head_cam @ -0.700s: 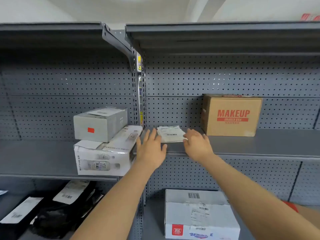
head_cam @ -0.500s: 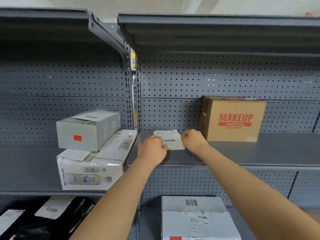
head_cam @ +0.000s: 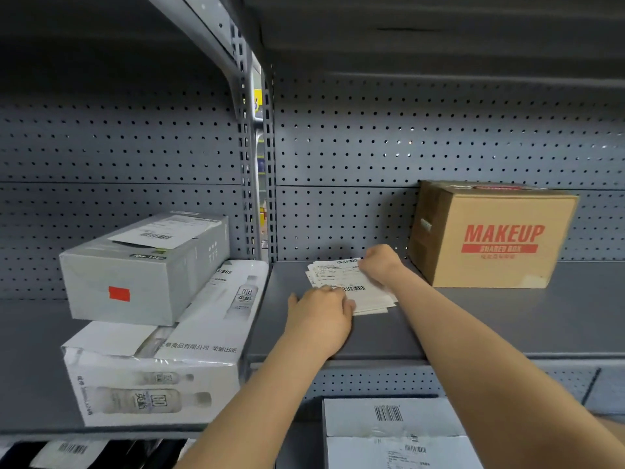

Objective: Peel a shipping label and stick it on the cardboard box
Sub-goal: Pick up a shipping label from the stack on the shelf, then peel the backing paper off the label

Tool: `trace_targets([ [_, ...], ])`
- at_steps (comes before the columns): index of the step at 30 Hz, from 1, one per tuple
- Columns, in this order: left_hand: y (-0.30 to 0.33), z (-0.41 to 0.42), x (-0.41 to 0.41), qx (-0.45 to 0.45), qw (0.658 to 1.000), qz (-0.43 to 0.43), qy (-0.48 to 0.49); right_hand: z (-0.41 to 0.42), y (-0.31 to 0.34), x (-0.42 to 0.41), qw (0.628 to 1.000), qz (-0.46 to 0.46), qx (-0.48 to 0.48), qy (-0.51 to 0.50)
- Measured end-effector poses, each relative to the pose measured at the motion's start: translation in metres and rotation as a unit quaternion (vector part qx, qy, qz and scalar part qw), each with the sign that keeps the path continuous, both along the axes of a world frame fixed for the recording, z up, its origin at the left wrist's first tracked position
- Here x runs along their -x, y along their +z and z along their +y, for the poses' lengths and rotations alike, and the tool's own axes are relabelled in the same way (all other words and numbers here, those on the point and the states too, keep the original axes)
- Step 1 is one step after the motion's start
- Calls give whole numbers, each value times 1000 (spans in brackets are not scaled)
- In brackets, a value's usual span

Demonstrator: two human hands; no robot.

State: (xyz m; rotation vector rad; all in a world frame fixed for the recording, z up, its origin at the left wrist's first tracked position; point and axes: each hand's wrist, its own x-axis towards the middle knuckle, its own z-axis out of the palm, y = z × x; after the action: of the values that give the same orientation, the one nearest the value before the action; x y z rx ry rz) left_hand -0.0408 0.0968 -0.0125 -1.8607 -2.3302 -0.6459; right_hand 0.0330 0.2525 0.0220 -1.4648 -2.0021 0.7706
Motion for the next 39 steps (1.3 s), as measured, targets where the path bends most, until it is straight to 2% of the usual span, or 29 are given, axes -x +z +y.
trace_targets([
  [4,1,-1,-1,-4,1000,3,-2,1,0,-5,989,144,4,-44],
  [12,5,-4,-4,-18,1000,-3,-19,-12,11,-32,982,174,-61,-45],
  [20,14,-19,-13,-84,995,13,-50,-54,31,-85,944,330,-25,-14],
  [22,19,-25,-23,-135,990,-29,-38,-74,36,-101,931,364,-7,8],
  [25,34,-34,-62,-221,959,-178,-18,-110,41,-129,919,391,6,55],
  [27,44,-43,-95,-275,939,-208,-8,-133,41,-150,908,411,8,84],
  [31,58,-70,-160,-332,940,-82,-15,-178,33,-203,906,404,-17,124],
  [34,61,-97,-206,-336,941,-6,-48,-212,19,-248,910,392,-20,131],
  [39,36,-140,-266,-264,955,-76,-109,-254,-12,-325,918,362,10,159],
])
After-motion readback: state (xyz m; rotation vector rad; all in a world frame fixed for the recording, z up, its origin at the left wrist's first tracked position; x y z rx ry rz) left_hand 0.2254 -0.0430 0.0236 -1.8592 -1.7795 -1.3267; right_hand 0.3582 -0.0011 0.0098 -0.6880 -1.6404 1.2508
